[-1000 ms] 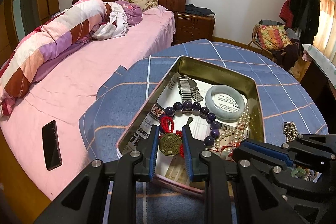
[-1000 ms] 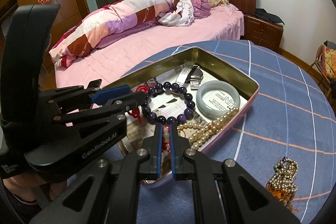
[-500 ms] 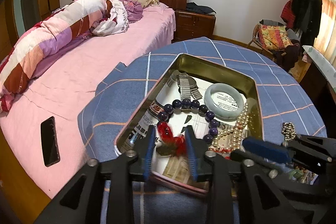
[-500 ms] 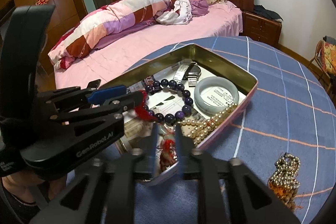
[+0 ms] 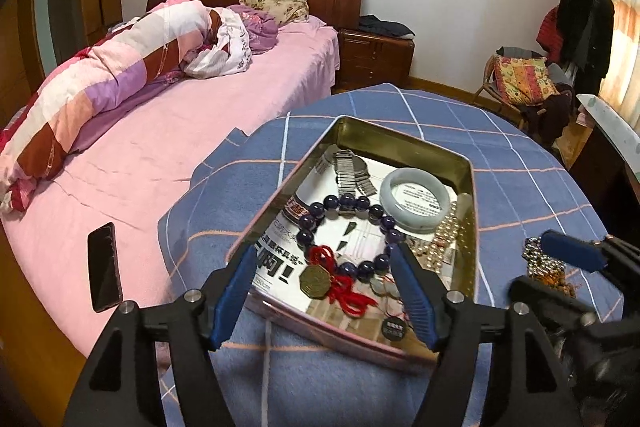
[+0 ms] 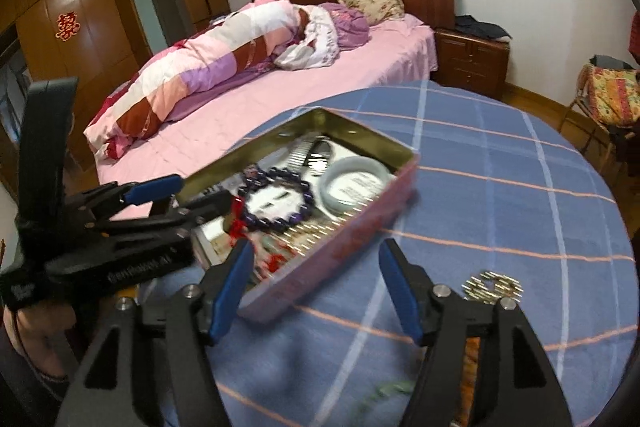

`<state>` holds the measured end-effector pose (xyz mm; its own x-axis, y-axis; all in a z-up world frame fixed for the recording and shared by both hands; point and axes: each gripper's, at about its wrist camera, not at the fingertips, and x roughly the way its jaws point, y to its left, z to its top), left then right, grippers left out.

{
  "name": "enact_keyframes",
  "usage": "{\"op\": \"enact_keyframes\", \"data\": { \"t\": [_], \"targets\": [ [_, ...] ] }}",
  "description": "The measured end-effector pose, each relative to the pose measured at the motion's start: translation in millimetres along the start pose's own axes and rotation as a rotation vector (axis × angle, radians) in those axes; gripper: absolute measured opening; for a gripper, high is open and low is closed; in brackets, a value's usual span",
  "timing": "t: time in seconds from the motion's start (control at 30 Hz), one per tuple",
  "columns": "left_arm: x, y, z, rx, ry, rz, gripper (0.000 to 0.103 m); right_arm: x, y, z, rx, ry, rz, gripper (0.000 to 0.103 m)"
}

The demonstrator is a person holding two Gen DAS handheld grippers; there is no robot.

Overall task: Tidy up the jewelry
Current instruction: 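Move both open tools back over the remaining jewelry pile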

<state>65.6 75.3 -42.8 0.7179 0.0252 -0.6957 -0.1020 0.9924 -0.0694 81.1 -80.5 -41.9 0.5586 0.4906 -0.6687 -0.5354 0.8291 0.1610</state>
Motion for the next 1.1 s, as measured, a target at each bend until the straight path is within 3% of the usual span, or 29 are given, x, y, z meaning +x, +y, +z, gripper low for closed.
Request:
{"op": "enact_keyframes", "data": {
  "t": [0.47, 0.7, 1.1],
  "targets": [
    [-28.3, -59.9, -21.8, 0.131, -0.016, -0.049, 0.07, -61.2, -90.7, -57.5, 0.185, 0.009, -0.19, 0.076],
    [-37.3, -115.3, -42.2, 0.268, 0.011, -0.132, 0.07, -63.8, -106.8, -80.7, 0.222, 0.032, -0.207, 0.077],
    [-27.3, -165.3, -65.4, 0.389, 0.09, -0.168, 0.07, -74.5, -112.9, -92.7, 0.222, -0.002, -0.198, 0.084]
  ]
}}
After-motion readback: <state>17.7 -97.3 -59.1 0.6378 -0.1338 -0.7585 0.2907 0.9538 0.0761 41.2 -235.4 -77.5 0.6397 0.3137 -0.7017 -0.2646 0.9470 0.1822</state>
